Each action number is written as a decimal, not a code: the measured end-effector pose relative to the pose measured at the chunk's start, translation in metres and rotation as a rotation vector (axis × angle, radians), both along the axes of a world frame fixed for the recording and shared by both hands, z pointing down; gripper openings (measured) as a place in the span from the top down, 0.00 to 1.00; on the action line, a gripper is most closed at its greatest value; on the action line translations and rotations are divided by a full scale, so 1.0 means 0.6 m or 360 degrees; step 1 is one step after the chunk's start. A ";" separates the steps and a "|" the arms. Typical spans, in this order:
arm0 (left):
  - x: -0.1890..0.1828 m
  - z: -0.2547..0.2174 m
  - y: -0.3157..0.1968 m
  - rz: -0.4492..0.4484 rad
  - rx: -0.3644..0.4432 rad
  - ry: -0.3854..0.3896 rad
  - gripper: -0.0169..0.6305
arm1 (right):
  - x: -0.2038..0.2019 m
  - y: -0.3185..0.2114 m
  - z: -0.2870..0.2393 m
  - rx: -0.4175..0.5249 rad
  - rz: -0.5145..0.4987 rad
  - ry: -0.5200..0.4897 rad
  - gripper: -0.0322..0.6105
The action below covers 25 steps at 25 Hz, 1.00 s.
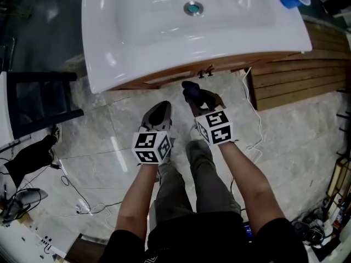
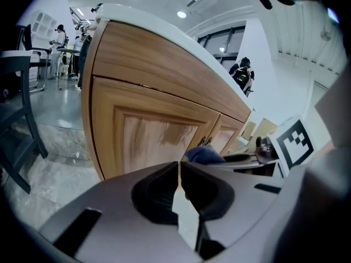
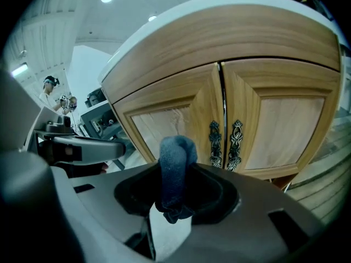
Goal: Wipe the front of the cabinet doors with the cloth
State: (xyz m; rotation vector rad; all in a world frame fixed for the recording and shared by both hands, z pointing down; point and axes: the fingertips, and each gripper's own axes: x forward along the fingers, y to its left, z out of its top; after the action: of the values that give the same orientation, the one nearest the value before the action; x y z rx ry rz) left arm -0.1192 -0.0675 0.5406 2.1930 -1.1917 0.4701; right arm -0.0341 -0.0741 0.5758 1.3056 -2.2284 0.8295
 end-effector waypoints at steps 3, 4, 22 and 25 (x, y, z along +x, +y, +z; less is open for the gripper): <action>-0.006 -0.022 0.007 -0.0027 0.0031 0.0011 0.94 | -0.006 0.018 -0.024 0.0020 -0.0022 -0.0017 0.71; -0.009 -0.029 0.013 -0.0038 0.0037 0.0014 0.94 | -0.008 0.025 -0.033 0.0026 -0.0030 -0.0022 0.71; -0.069 -0.108 0.107 -0.0023 0.0096 0.0116 0.94 | -0.098 0.129 -0.144 0.0165 -0.0111 0.0044 0.71; -0.081 -0.121 0.113 -0.0043 0.0122 0.0150 0.94 | -0.109 0.139 -0.160 0.0197 -0.0113 0.0067 0.71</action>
State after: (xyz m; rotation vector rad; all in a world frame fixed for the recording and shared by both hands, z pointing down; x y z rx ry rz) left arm -0.1676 0.0002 0.4680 2.2350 -1.2048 0.3107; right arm -0.0993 0.0091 0.4796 1.2780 -2.3104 0.6417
